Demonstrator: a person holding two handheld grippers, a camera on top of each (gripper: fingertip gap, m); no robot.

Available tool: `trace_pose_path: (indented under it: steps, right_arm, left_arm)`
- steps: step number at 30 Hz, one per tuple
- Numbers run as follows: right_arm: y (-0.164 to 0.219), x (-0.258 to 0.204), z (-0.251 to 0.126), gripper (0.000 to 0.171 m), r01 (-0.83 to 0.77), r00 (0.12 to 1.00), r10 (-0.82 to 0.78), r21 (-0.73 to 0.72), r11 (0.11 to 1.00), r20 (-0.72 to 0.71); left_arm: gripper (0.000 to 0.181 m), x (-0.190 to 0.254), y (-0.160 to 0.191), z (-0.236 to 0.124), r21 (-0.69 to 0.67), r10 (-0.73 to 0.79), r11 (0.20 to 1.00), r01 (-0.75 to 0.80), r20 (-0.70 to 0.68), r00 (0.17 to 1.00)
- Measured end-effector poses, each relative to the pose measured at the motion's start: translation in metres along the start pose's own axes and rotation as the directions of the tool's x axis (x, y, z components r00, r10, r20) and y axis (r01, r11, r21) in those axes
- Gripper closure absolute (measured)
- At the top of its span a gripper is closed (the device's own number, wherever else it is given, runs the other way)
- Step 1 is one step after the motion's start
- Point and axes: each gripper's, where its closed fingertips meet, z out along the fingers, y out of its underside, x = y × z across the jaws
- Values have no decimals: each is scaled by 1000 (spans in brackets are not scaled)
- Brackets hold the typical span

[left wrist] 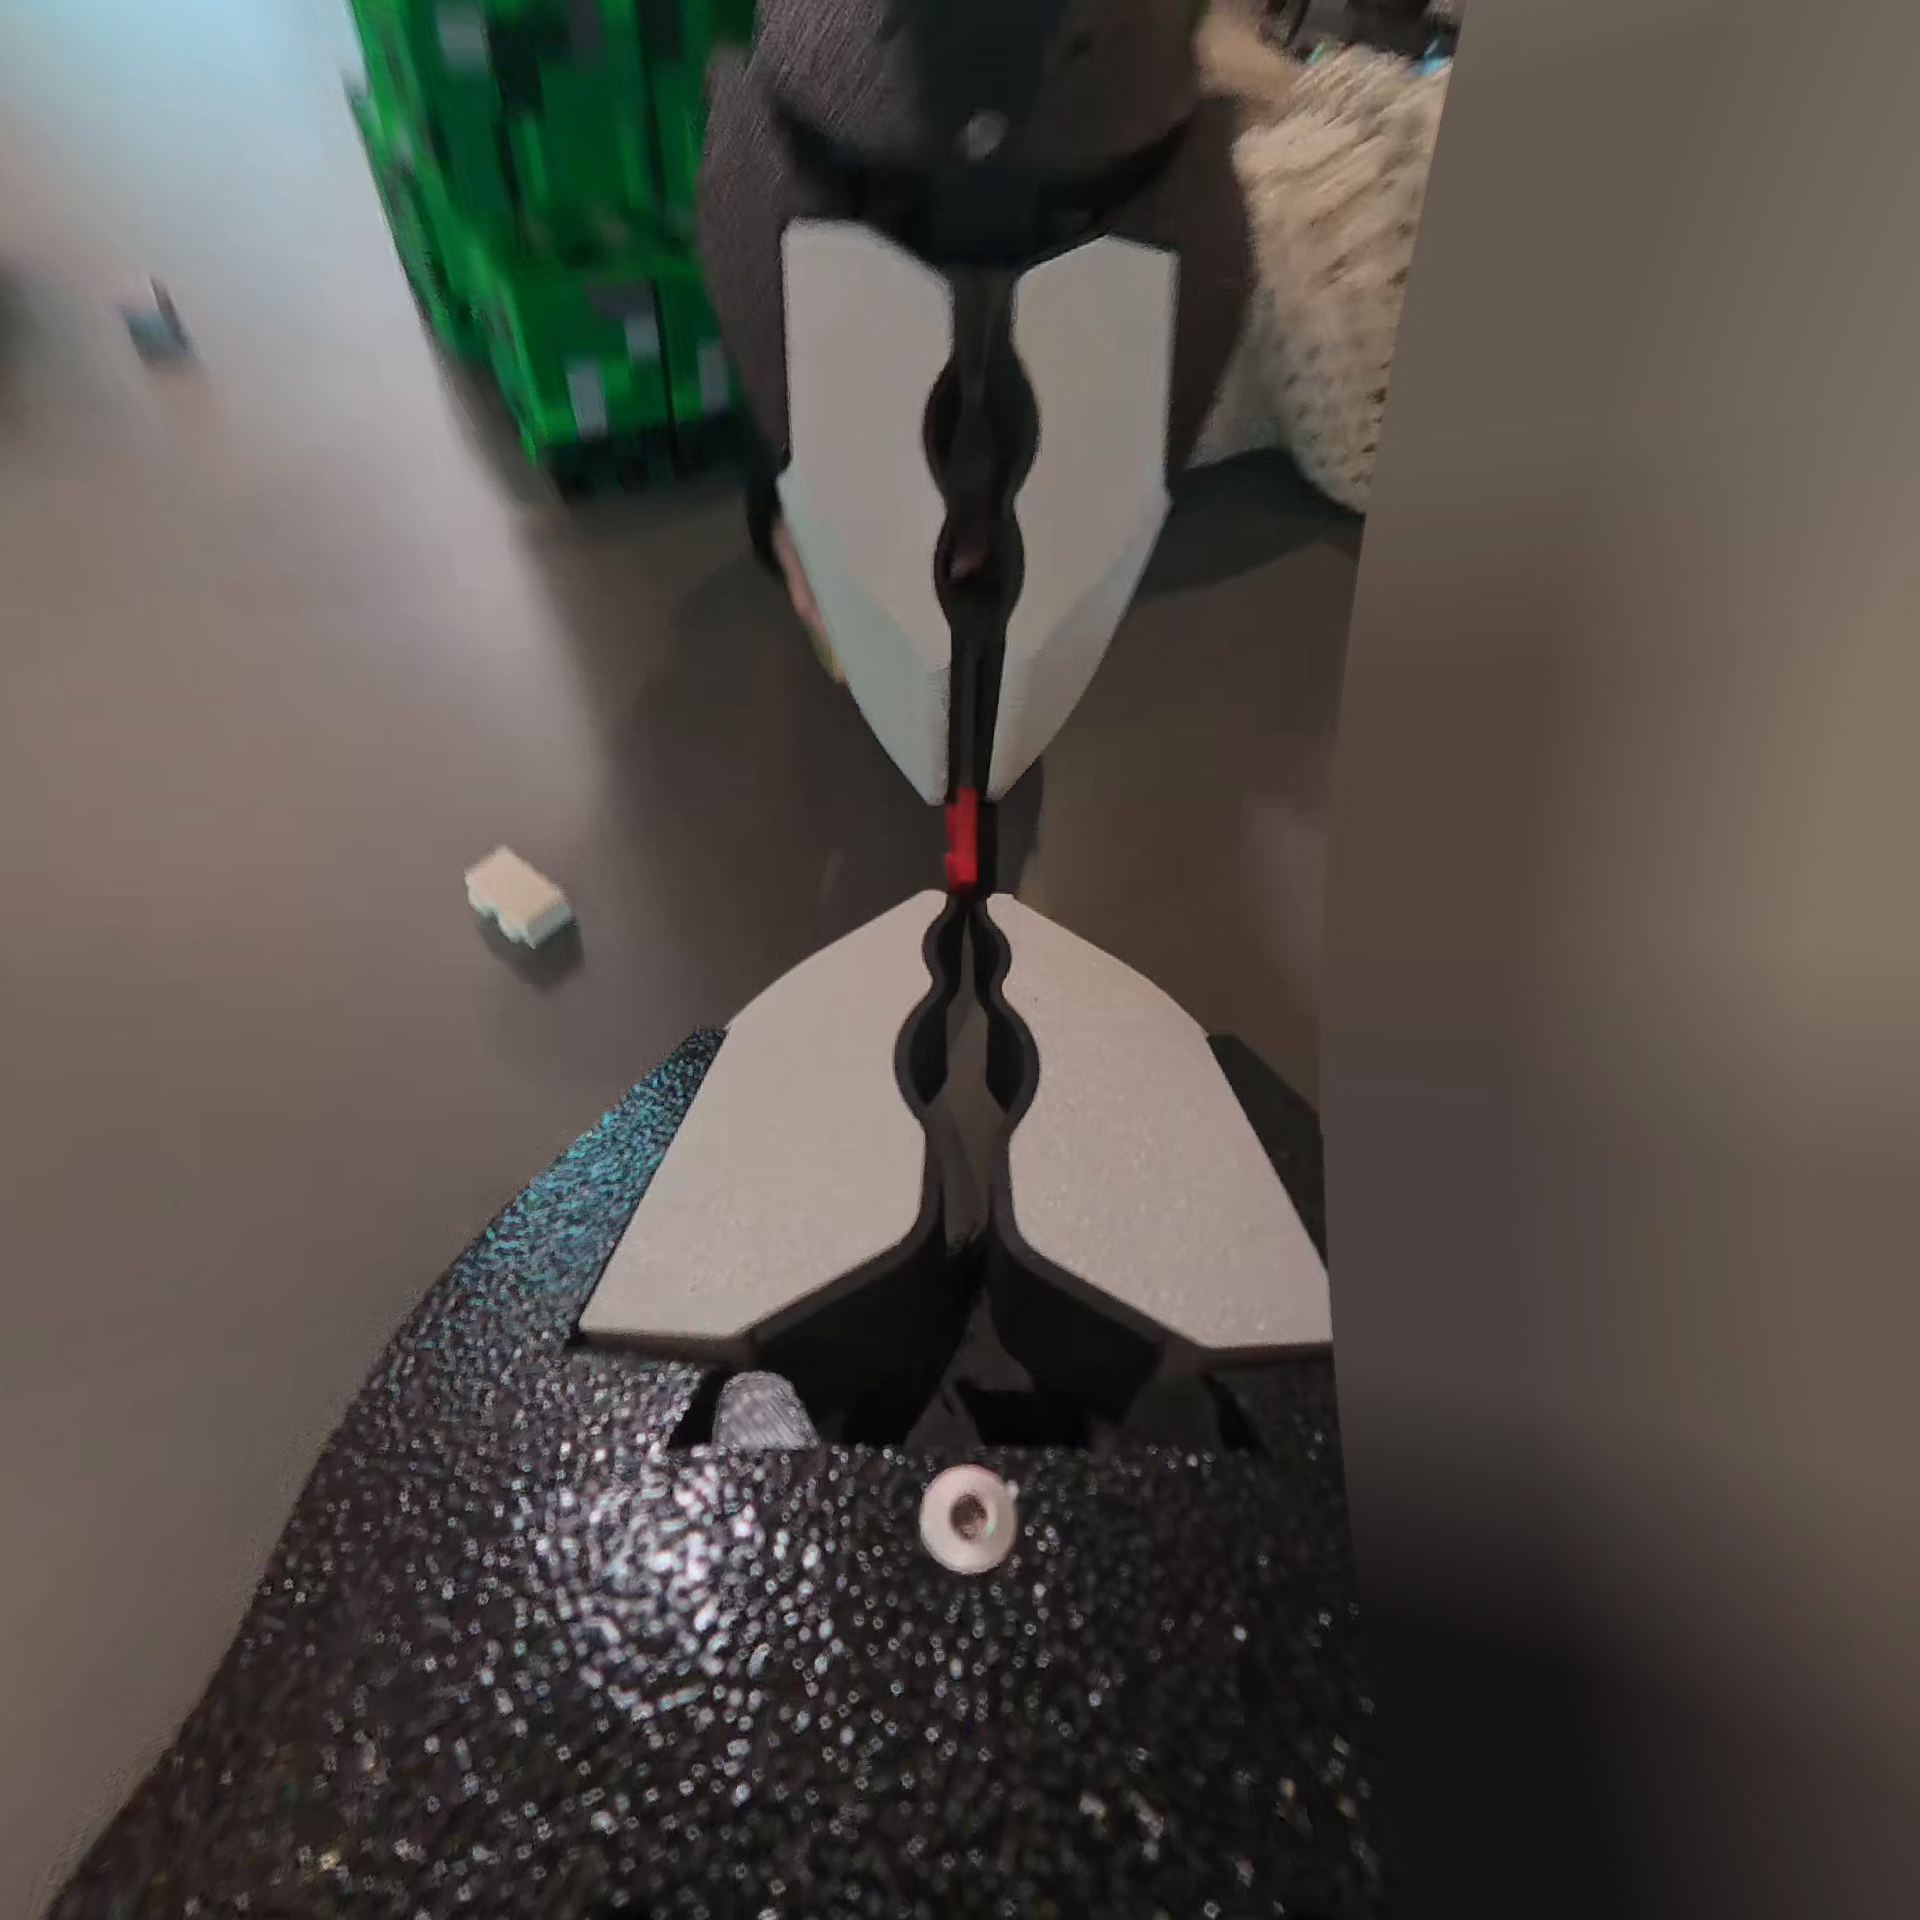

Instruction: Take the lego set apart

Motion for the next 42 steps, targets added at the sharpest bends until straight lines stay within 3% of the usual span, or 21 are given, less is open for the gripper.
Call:
trace_pose_path:
  steps: [6,13,17,21,24,31,37,42]
  right_arm:
    - [28,11,5,169,41,992,-65,-216,976,-104]
    - [34,18,1,169,42,987,-78,-247,968,-140]
    - [33,21,-3,160,239,946,-286,-268,933,-152]
    - [35,17,3,156,513,798,-582,-333,791,-156]
    - [35,18,6,156,550,745,-645,-387,740,-173]
    - [36,22,6,161,532,743,-642,-413,739,-192]
    - [37,23,2,165,321,903,-390,-323,890,-177]
    - [38,21,1,166,281,932,-334,-300,912,-143]
  left_arm:
    - [180,-9,21,12,-158,-203,967,199,-12,979]
    - [180,-15,19,14,-140,-295,946,294,15,955]
    - [181,-17,19,14,-131,-312,941,314,32,950]
    - [180,-18,19,15,-137,-324,935,327,42,945]
    - [180,-19,19,17,-140,-332,932,335,47,942]
    - [181,-18,17,20,-131,-377,917,377,23,926]
    - [181,-22,16,22,-131,-261,953,274,107,959]
    - [181,-20,17,23,-141,-178,970,197,133,975]
